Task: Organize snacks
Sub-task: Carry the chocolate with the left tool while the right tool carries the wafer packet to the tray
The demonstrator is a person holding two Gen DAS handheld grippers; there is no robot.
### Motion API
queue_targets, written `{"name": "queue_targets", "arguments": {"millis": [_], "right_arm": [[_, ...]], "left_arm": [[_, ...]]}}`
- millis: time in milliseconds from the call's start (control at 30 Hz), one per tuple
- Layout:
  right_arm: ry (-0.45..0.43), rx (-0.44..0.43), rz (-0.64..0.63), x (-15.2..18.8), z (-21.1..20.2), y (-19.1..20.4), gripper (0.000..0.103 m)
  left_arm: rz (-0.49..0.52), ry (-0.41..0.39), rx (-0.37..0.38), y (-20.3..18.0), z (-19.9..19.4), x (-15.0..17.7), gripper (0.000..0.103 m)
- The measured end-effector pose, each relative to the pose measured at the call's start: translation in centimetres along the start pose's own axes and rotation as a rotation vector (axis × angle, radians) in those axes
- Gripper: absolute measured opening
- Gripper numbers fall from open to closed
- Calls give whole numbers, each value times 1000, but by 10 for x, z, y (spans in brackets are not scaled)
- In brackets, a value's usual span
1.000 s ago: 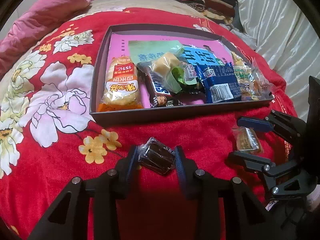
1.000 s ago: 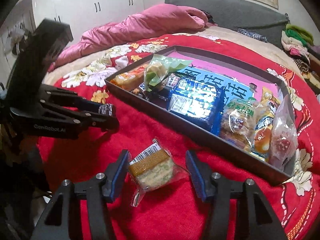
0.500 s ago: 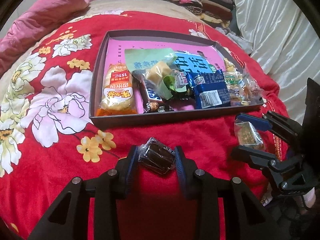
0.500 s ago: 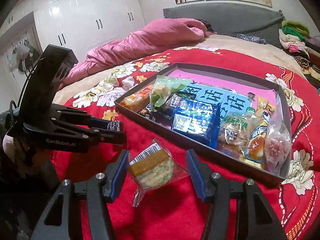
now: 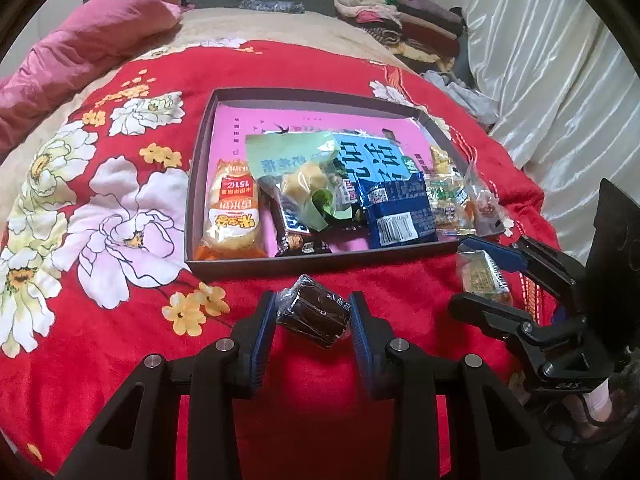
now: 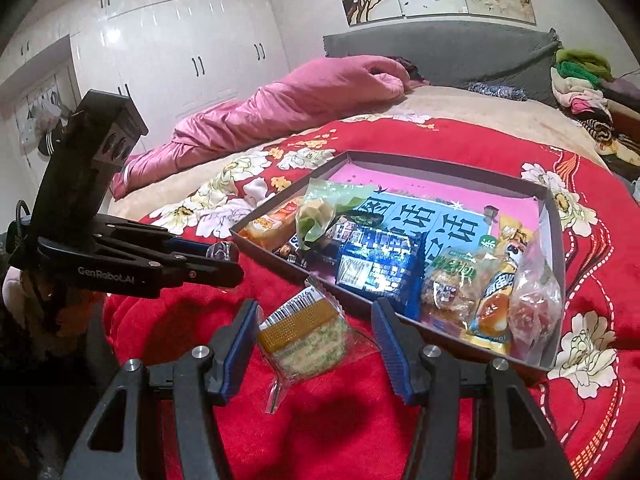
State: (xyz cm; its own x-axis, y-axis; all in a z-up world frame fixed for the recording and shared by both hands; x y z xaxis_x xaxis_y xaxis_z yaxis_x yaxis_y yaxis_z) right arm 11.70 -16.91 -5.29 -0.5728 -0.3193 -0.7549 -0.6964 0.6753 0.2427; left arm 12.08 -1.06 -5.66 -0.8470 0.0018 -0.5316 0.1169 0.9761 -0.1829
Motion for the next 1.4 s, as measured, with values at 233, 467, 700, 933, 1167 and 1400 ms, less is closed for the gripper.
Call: {"name": "queue_targets", "arguments": {"millis": [233, 467, 700, 933, 1167, 1400], "right_arm": [[-12, 14, -6, -3, -3, -2, 58], [-38, 32, -10, -7, -9, -4, 58], [-69, 58, 3, -12, -17, -11, 58], [-98, 82, 20, -18, -24, -19, 58], [-123, 105, 41, -22, -30, -29, 58], [-143, 126, 68, -25, -35, -38, 58]], "left_arm": [[-3, -14, 0, -3, -5, -4, 38], [-3, -27, 6, -9, -7, -9, 38], [4, -36, 13, -19, -6, -14, 38], [4, -47, 23, -26, -3, -24, 37], [-1, -53, 26, -28, 2, -31, 38], [-17, -78, 21, -25, 2, -42, 38]]}}
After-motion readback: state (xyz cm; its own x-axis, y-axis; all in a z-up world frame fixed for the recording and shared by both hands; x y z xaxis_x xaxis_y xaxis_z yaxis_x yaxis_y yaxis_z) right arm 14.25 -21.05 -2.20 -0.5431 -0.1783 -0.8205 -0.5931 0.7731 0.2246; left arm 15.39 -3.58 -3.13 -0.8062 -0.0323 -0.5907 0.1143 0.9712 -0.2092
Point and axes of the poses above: each gripper's, at about its wrist camera, not at the fingertips, and z roughly the way its jaws point, y to its left, x to its underside, the point moved 5 cm from there along z, roughly the way its jaws point, and after that the axes turned 3 degrees about -x, right-handed, at the moved point
